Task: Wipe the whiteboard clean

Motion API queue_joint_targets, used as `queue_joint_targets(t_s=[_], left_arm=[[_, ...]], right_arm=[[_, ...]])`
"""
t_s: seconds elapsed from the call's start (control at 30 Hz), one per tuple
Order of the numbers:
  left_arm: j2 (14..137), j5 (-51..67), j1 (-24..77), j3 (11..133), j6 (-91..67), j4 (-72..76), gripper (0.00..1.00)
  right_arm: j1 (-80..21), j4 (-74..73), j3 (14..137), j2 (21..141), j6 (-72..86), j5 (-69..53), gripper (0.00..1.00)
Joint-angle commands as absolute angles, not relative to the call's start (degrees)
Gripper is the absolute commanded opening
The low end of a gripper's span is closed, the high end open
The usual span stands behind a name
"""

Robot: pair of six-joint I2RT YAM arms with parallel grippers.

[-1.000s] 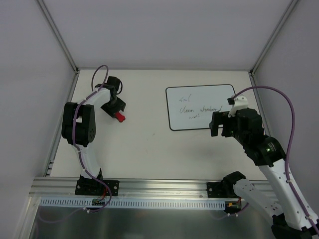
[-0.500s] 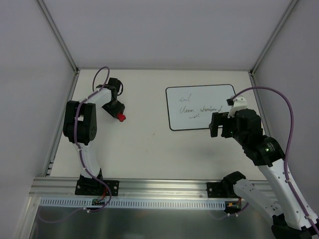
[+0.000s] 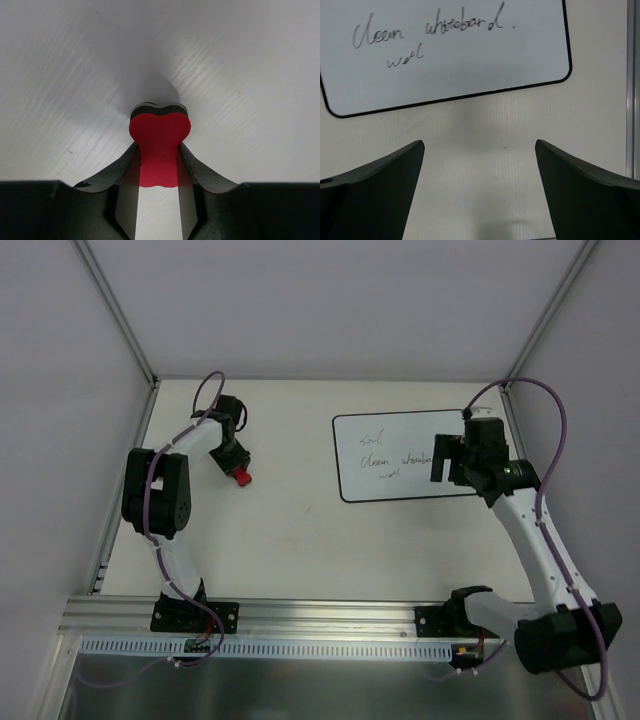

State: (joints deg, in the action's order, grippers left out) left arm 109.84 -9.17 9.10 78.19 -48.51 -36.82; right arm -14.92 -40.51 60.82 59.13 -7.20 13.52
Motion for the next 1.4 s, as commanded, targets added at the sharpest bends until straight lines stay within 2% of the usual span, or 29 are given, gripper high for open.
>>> queue_joint_targets(t_s=[0.0, 0.13, 0.3, 0.53, 0.73, 1.03, 1.37], left_arm=[[103.1, -7.3, 11.8, 76.7, -40.8, -38.8, 0.2], [100.1, -6.0, 14.8, 75.6, -36.1, -38.8, 0.2], [96.2, -4.0, 18.5, 74.5, -33.6, -38.8, 0.2], [93.4, -1.1, 21.1, 75.1, -32.1, -38.8, 0.2], [92.4, -0.4, 22.1, 74.6, -31.8, -38.8, 0.2], [92.3, -0.4, 22.9, 75.1, -31.5, -38.8, 0.2], [91.1, -0.7, 23.1, 75.1, -30.5, -38.8, 0.2]], right_arm=[[-6.5, -38.6, 68.0, 68.8, -1.6, 13.3, 0.99], [1.7, -38.1, 75.2, 82.9, 5.4, 9.9, 0.99], [7.4, -36.9, 82.5, 98.1, 3.1, 9.1, 0.99], [13.4, -33.6, 86.4, 109.2, 0.5, 1.8, 0.97], [15.6, -33.7, 88.3, 114.3, -1.1, -3.7, 0.97], [15.8, -33.8, 84.8, 116.5, -2.6, -7.9, 0.97], [15.6, -34.0, 79.0, 112.8, -1.7, -7.9, 0.96]])
